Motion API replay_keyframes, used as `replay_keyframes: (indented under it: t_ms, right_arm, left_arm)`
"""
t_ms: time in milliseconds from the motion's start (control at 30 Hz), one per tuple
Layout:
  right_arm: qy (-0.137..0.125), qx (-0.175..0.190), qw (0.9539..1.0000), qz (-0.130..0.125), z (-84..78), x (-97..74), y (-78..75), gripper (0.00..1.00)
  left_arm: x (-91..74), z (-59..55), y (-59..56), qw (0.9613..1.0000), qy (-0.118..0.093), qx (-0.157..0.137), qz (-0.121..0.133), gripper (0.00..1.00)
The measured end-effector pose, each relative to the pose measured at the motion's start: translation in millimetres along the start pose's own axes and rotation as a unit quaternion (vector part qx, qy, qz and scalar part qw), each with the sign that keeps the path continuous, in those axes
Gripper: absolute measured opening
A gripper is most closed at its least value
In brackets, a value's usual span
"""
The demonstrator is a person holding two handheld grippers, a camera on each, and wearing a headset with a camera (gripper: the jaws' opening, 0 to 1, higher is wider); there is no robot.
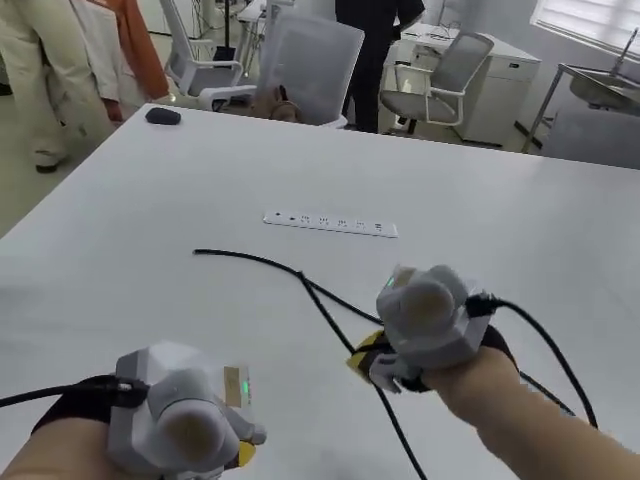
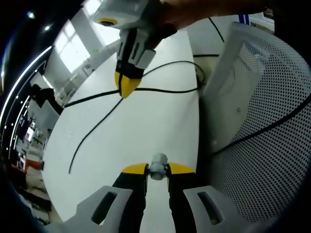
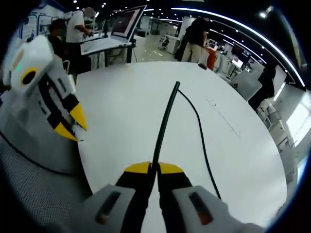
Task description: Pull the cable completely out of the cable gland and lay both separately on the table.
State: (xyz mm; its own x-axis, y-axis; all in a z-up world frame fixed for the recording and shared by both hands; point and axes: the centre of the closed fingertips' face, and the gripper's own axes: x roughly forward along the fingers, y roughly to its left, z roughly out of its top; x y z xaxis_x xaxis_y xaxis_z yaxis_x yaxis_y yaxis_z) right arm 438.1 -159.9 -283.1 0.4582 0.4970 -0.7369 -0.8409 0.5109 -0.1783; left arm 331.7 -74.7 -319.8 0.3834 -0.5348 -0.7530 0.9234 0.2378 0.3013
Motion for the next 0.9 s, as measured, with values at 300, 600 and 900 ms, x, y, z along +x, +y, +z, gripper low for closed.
replay_keyframes:
  t_ms: [300, 600, 900]
  right_arm:
    - [-0.039, 0.007, 0.9950, -0.091, 50.3, 14.8, -123.5, 0.03]
    - [-0.013, 0.184, 0.9690, -0.164, -22.6, 41.4, -195.1, 0.04]
    - [0.054, 0.266, 0.9512, -0.146, -105.9, 57.4, -186.0, 0.08]
  left_arm:
    - [1.8, -7.6, 1.8, 0.9999, 0.011, -0.001, 0.000, 0.17]
    - [2.5, -11.8, 5.0, 0.9998, 0.019, -0.009, -0.001, 0.17]
    - [0.2, -20.0, 12.4, 0.9993, 0.026, -0.028, 0.003, 0.17]
